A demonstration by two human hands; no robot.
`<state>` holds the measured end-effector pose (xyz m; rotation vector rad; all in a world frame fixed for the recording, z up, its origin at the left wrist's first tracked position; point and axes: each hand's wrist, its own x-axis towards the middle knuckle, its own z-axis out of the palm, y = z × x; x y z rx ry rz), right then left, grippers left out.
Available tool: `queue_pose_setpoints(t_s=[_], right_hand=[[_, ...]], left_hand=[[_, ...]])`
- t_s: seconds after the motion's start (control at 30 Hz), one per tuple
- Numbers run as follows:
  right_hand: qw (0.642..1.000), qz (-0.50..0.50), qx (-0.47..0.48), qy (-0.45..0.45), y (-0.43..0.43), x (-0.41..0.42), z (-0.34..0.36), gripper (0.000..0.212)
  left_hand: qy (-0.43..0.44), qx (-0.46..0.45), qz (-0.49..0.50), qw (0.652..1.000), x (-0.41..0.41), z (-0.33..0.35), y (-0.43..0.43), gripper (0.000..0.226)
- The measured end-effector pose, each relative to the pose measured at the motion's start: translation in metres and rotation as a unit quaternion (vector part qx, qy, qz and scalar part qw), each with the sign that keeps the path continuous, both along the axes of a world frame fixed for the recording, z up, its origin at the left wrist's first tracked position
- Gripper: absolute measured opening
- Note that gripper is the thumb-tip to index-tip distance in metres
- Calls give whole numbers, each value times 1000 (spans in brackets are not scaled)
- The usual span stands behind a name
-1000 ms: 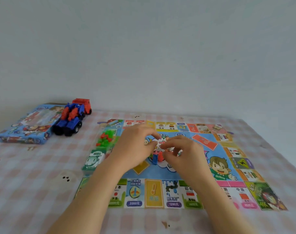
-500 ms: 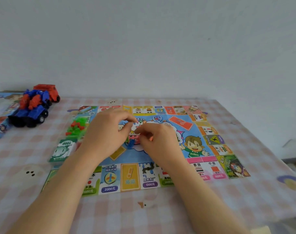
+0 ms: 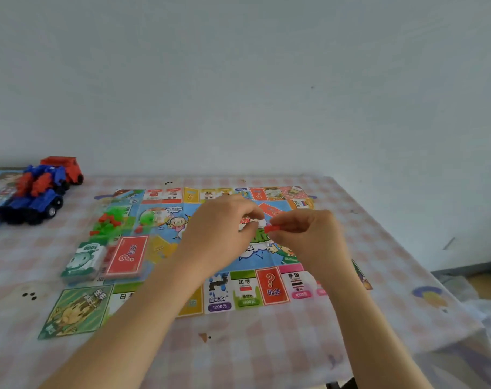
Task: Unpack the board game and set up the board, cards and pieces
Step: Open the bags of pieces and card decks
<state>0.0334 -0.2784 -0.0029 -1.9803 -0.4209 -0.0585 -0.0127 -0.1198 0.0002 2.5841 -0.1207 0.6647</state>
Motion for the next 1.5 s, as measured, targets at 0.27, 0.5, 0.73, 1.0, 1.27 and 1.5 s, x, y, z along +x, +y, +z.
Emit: queue_pose_setpoints(t_s=[0.27, 0.5, 0.73, 1.0, 1.27, 1.5], right_hand=[[991, -122, -51, 20, -84, 3, -2, 15], [977, -157, -142, 21, -112, 7, -19, 14], [977, -139, -159, 27, -115, 13, -28, 14], [976, -129, -174, 26, -116, 15, -28, 12], [983, -63, -163, -50, -65, 7, -1, 13], [975, 48, -199, -86, 22, -7, 5, 17]], left_hand=[[40, 17, -50, 998, 13, 0, -58, 20], [67, 16, -77, 995, 26, -10, -92, 19], [99, 24, -86, 991, 32, -27, -103, 19], [96, 24, -83, 992, 33, -25, -97, 20], [49, -2, -2, 999, 17, -8, -42, 18], [41, -32, 104, 993, -10, -1, 23, 16]])
